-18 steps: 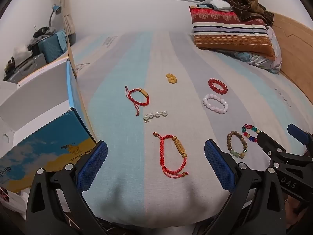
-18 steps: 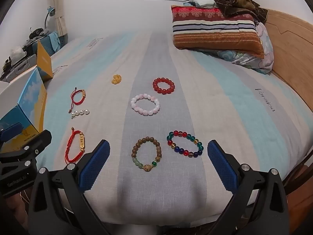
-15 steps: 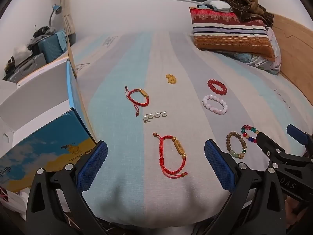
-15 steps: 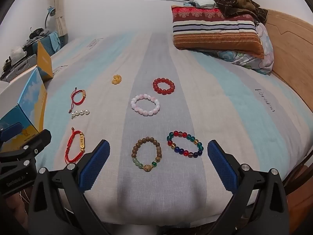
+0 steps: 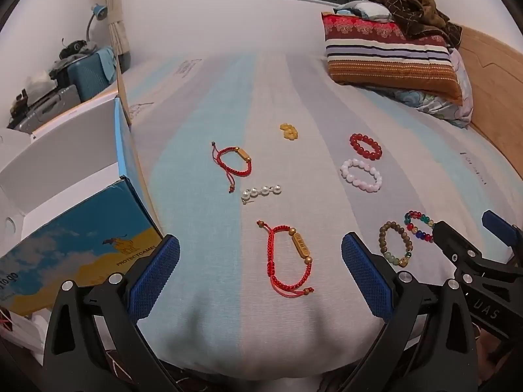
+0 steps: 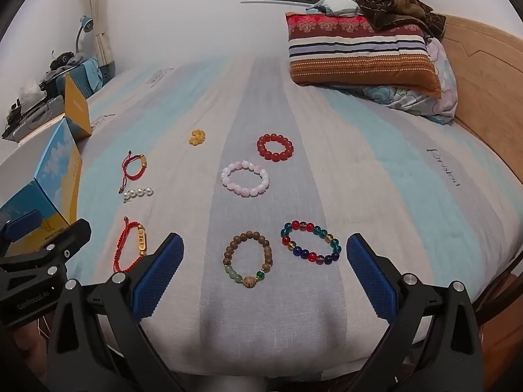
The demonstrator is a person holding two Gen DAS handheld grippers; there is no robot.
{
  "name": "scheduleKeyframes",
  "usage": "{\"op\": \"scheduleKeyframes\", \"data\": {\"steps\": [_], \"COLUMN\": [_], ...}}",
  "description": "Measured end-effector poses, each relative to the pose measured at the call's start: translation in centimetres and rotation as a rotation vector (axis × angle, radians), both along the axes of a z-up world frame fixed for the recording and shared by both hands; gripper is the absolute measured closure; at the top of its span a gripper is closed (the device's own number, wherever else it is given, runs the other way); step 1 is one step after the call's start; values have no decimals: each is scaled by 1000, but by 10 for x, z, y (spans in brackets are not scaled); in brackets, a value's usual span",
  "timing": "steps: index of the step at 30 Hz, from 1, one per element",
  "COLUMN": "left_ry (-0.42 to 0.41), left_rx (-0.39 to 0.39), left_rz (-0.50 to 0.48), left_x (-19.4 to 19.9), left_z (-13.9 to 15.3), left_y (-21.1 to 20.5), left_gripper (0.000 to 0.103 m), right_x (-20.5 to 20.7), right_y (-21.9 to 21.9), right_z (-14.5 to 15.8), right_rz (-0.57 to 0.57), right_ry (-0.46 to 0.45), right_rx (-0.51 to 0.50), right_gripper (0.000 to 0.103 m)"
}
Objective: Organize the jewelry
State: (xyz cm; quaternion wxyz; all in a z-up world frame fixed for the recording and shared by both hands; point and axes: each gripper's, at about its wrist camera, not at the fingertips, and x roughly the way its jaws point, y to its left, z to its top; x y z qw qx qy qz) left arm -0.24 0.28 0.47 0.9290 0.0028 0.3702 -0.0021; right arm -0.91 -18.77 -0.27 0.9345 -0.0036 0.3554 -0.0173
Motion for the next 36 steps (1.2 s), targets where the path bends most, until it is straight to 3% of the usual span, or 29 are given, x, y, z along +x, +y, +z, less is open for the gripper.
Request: {"op": "scheduleKeyframes", "data": {"steps": [36], "left_ry": [-11], "left_rx": [7], "left_rz": [5], "left_x": [-2], "left_z": [2], "left_y": [-1], "left_gripper": [6], "right_x": [-2], "right_y": [1], "right_z": [0], "right_rz": [2], "right_ry": [-18], "right_rx": [3], "right_gripper": [7]}}
